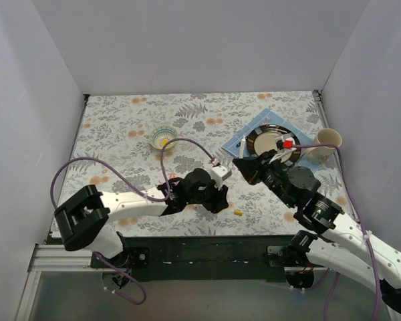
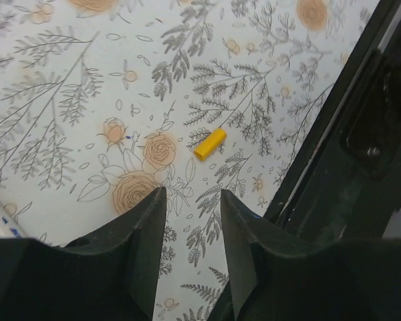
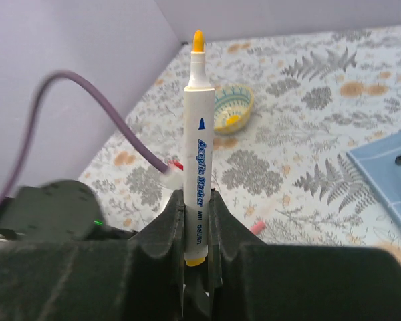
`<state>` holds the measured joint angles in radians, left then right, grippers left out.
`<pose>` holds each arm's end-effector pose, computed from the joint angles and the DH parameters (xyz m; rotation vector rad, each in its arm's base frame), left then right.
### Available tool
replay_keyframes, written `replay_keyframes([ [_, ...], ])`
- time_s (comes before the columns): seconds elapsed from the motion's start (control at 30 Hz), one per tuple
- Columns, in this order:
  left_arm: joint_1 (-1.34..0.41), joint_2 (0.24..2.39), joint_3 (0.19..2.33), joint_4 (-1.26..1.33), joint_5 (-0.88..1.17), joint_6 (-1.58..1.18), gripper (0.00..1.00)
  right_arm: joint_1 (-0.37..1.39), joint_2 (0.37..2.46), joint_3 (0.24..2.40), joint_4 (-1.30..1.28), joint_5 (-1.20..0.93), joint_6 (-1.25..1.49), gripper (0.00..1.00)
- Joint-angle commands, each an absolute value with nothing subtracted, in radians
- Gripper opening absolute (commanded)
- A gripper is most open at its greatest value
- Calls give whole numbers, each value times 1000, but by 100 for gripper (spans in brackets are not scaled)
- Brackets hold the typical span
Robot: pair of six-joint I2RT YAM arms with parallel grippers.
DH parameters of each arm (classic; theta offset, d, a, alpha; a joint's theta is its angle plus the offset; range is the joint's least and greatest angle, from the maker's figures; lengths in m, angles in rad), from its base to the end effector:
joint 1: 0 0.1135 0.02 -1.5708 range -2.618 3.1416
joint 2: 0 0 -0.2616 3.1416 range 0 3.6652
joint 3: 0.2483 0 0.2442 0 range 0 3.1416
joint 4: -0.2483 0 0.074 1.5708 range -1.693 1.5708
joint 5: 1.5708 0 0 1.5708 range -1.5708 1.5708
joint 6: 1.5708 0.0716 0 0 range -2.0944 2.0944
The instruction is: Insert the pens into the pen caps
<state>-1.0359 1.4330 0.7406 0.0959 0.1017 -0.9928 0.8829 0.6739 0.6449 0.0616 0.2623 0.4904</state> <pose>0.1593 -0.2831 0.1861 0.1191 2.4534 -1.1705 0.1394 0.1404 0.3345 -0.0977 1.6046 0.8808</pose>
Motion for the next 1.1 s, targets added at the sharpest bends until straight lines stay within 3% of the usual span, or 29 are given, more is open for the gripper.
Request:
replay_keyframes([
  [0.0, -1055, 1555, 866, 19, 225, -694, 38, 881, 614, 715, 5, 295, 440, 1],
  [0.5, -1060, 1813, 1095, -163, 457, -232, 45, 882, 454, 726, -23, 299, 416, 1],
  [1.07, -1109, 1928, 1131, -121, 379, -196, 40, 882, 379, 712, -32, 310, 402, 1],
])
